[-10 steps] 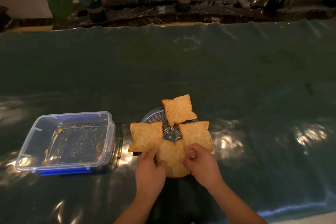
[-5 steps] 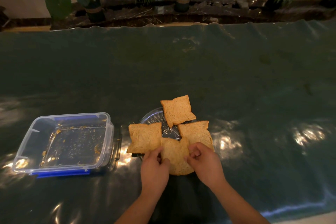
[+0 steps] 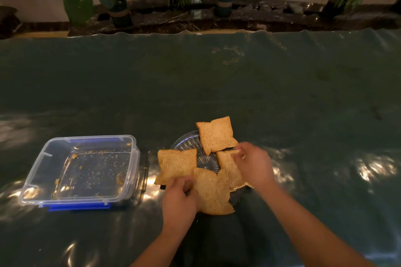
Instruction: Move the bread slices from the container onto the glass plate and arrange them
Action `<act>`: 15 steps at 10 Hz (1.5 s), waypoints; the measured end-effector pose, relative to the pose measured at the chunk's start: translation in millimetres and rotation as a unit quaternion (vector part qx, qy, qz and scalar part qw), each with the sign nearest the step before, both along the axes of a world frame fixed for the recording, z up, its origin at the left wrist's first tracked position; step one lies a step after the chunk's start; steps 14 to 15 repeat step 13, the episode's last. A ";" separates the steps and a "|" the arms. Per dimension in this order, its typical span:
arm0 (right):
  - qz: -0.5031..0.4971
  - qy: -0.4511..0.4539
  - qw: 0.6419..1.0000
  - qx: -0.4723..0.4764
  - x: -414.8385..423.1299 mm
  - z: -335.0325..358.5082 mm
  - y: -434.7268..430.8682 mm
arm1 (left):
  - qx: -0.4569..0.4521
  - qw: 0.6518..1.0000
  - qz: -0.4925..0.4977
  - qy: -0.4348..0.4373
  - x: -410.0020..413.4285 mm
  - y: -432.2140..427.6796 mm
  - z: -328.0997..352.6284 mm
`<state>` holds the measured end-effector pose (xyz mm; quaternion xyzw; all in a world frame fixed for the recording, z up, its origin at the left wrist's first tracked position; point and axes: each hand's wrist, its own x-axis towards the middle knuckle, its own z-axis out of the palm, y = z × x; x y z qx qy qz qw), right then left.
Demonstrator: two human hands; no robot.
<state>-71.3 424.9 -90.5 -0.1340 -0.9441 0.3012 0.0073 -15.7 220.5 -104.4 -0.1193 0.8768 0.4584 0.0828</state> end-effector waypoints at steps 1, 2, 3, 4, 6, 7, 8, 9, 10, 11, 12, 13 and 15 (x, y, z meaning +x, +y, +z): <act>0.006 -0.005 0.999 0.041 -43.5 5.5 6.2 | -0.024 0.999 -0.016 0.022 -18.5 0.5 4.7; 0.027 -0.069 0.993 0.095 -81.5 4.4 7.7 | -0.057 0.996 -0.051 0.048 -59.2 12.7 13.9; 0.034 -0.089 0.989 0.112 -88.7 0.1 4.8 | -0.013 0.998 -0.065 -0.003 -90.9 23.8 18.1; 0.037 -0.118 0.987 0.104 -91.9 -6.3 1.5 | 0.059 0.992 -0.064 -0.096 -124.3 37.7 20.3; 0.038 -0.128 0.990 0.053 -91.7 -4.0 1.4 | 0.137 0.981 0.014 -0.137 -137.2 45.1 20.3; 0.039 -0.117 0.992 0.031 -90.3 1.0 -1.5 | 0.165 0.976 0.037 -0.135 -138.7 41.5 22.2; 0.036 -0.096 0.995 -0.005 -84.4 4.4 -8.1 | 0.183 0.975 0.051 -0.116 -139.3 31.1 20.9; 0.038 -0.095 0.995 -0.012 -76.6 1.9 -13.3 | 0.166 0.979 0.046 -0.105 -138.9 24.7 17.0; 0.038 -0.106 0.994 -0.017 -70.4 -4.0 -15.5 | 0.149 0.983 0.028 -0.104 -135.3 21.7 11.7; 0.042 -0.095 0.994 -0.019 -68.4 -4.6 -17.3 | 0.150 0.984 0.013 -0.092 -134.7 21.1 8.2; 0.033 -0.077 0.996 -0.039 -67.9 -8.5 -13.8 | 0.172 0.979 0.040 -0.098 -133.2 18.7 5.8; 0.020 -0.075 0.996 -0.053 -65.5 -11.4 -12.3 | 0.183 0.973 0.085 -0.115 -133.2 13.6 2.0; 0.020 -0.075 0.996 -0.053 -65.5 -11.4 -12.3 | 0.183 0.973 0.085 -0.115 -133.2 13.6 2.0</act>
